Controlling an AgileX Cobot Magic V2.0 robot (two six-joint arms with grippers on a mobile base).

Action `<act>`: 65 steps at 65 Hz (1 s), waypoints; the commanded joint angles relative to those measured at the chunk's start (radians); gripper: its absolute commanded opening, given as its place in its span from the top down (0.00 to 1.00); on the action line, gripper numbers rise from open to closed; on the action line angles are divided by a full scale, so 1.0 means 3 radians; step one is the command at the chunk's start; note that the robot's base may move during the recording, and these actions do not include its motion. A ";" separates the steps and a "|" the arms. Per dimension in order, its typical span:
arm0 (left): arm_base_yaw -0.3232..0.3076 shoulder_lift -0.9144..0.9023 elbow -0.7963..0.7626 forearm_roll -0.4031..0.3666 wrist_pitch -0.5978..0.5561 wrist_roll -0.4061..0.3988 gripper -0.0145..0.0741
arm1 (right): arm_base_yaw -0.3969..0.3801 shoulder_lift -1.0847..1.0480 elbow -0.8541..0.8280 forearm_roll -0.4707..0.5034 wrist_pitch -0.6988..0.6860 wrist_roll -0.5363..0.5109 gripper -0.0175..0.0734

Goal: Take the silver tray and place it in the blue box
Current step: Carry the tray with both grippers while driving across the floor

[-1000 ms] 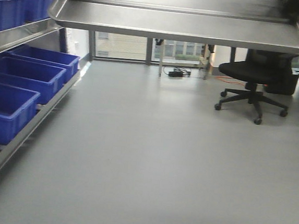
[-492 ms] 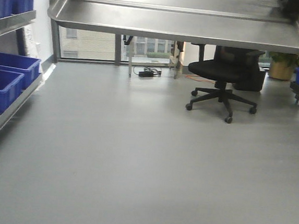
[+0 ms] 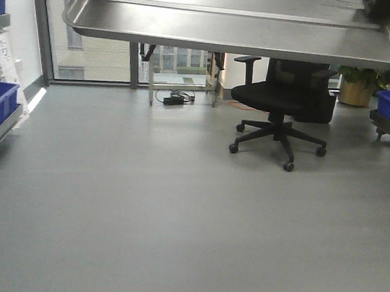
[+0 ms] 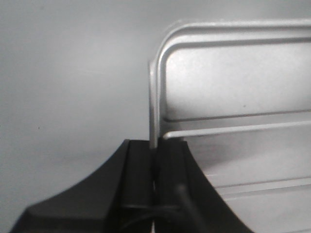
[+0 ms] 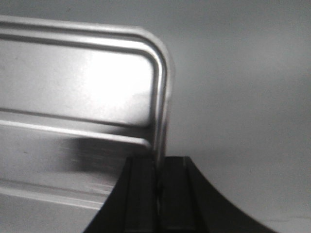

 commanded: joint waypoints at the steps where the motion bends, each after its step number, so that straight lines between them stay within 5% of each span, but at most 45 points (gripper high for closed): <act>1: 0.0005 -0.0130 -0.0104 0.0309 0.0119 0.0027 0.95 | -0.0034 -0.0113 -0.0088 -0.0320 0.0013 -0.0031 0.75; 65: 0.0005 -0.0130 -0.0104 0.0202 0.0119 0.0027 0.95 | -0.0034 -0.0113 -0.0088 -0.0320 0.0013 -0.0031 0.75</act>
